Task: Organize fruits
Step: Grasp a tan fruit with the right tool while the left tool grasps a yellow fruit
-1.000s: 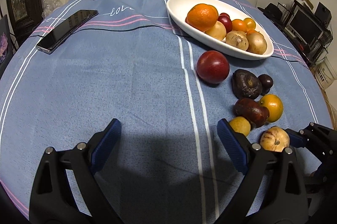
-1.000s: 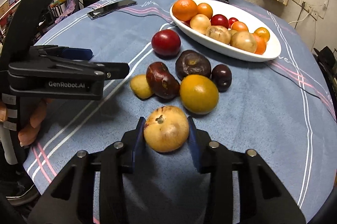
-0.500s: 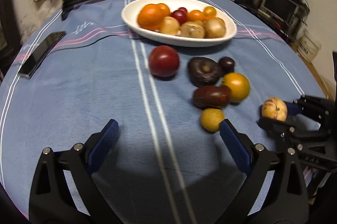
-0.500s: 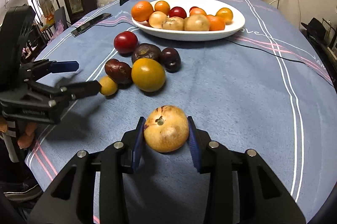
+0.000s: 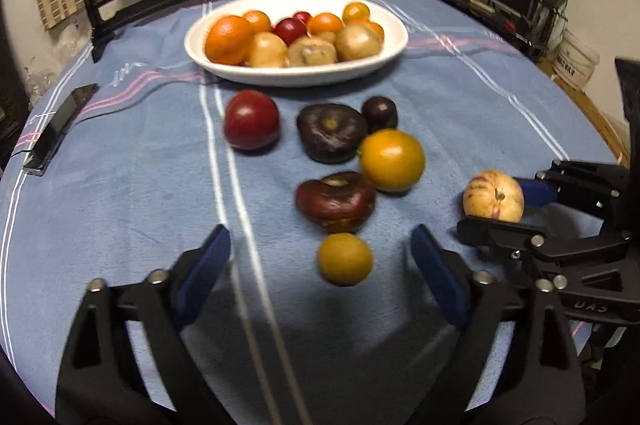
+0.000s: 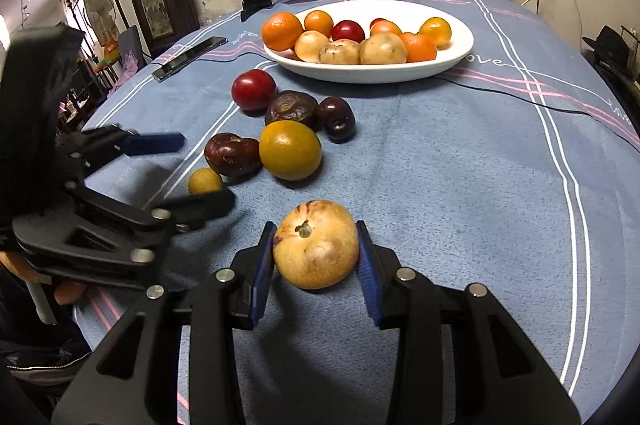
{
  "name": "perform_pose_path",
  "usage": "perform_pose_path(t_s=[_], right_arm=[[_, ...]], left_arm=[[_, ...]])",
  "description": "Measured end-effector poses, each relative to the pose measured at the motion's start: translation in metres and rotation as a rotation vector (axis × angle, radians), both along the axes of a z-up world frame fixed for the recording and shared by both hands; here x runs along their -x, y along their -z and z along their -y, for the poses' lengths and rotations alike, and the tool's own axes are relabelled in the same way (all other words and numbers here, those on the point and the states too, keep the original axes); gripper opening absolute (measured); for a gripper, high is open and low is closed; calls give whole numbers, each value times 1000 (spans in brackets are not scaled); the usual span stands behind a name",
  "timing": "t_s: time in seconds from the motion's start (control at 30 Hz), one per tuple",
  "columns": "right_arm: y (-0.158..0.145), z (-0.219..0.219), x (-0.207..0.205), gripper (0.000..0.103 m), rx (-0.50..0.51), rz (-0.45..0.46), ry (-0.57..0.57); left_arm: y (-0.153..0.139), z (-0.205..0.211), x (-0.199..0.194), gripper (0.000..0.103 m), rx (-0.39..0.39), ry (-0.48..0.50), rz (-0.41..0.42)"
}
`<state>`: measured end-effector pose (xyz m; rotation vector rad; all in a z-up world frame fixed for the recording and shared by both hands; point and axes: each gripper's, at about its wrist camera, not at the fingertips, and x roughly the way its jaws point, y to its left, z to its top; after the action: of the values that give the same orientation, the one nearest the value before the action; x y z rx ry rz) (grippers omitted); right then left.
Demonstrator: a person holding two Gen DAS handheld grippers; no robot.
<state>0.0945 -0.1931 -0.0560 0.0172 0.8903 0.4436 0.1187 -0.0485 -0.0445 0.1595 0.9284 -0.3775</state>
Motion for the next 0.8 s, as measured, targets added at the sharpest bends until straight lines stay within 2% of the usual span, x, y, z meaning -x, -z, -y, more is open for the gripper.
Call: perform_pose_path(t_s=[0.07, 0.1, 0.13, 0.2, 0.23, 0.5, 0.8], right_arm=[[0, 1, 0, 39, -10, -1, -3], [0, 2, 0, 39, -13, -2, -5], [0, 2, 1, 39, -16, -2, -6], [0, 2, 1, 39, -20, -3, -10], [0, 2, 1, 39, -21, -3, -9], [-1, 4, 2, 39, -27, 2, 0], [-4, 7, 5, 39, -36, 23, 4]], left_arm=[[6, 4, -2, 66, -21, 3, -24], [5, 4, -2, 56, -18, 4, -21], [5, 4, -3, 51, -16, 2, -17], [4, 1, -3, 33, 0, -3, -17], [3, 0, -2, 27, 19, 6, -20], [-1, -1, 9, 27, 0, 9, 5], [-26, -12, 18, 27, 17, 8, 67]])
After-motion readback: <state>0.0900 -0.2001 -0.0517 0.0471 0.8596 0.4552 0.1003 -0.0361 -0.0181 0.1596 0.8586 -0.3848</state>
